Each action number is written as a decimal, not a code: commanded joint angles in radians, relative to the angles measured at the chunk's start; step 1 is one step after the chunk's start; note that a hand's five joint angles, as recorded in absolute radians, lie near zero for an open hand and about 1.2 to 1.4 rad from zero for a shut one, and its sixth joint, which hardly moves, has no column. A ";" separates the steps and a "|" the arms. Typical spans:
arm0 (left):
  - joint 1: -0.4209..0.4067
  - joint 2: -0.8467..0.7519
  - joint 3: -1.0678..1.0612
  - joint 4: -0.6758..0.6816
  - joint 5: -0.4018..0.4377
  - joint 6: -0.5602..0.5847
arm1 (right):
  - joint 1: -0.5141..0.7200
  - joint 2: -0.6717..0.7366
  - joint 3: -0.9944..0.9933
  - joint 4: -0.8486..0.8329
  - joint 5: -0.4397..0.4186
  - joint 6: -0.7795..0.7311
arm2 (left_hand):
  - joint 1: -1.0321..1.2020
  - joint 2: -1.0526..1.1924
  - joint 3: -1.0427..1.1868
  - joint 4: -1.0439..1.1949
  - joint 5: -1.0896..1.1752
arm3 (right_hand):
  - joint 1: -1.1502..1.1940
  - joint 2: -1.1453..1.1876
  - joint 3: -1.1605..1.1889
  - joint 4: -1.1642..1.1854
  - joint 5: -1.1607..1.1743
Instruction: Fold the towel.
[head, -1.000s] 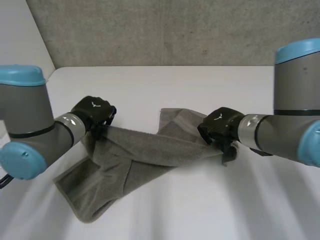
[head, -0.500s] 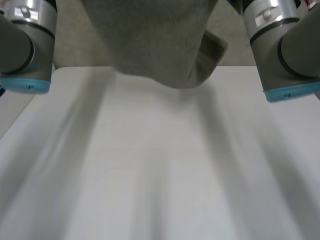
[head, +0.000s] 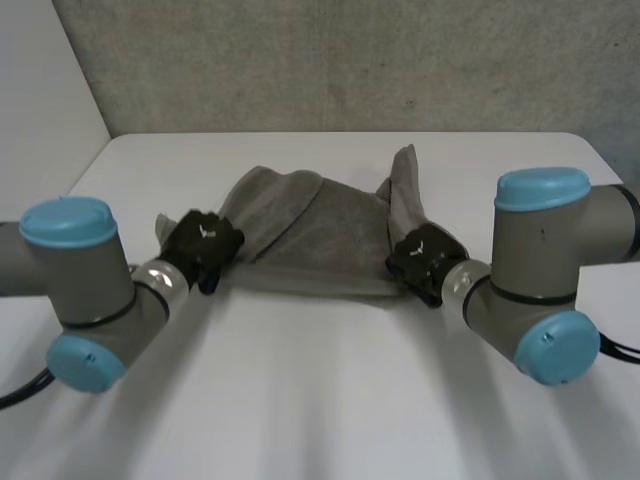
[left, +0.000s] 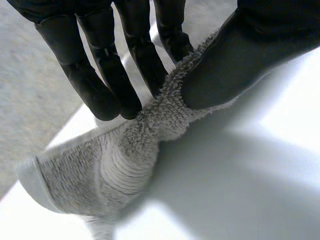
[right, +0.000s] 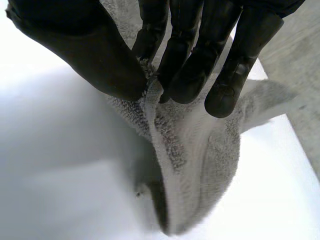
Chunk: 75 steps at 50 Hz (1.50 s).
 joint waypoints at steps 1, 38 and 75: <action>-0.005 0.085 -0.086 0.023 0.000 0.031 | -0.012 -0.190 0.171 -0.163 0.000 0.158 | -0.153 -0.197 -0.255 -0.225 -0.376 | 0.065 0.079 0.056 0.057 0.056; 0.040 0.050 -0.043 0.077 0.010 0.019 | -0.170 -0.192 0.333 -0.317 0.032 0.176 | -0.571 -0.615 -0.673 -0.644 -0.795 | 0.065 0.079 0.056 0.057 0.056; 0.006 -0.039 0.011 0.215 0.011 -0.038 | -0.166 -0.171 0.344 -0.314 0.027 0.141 | -1.094 -1.137 -1.196 -1.166 -1.317 | 0.065 0.079 0.056 0.057 0.056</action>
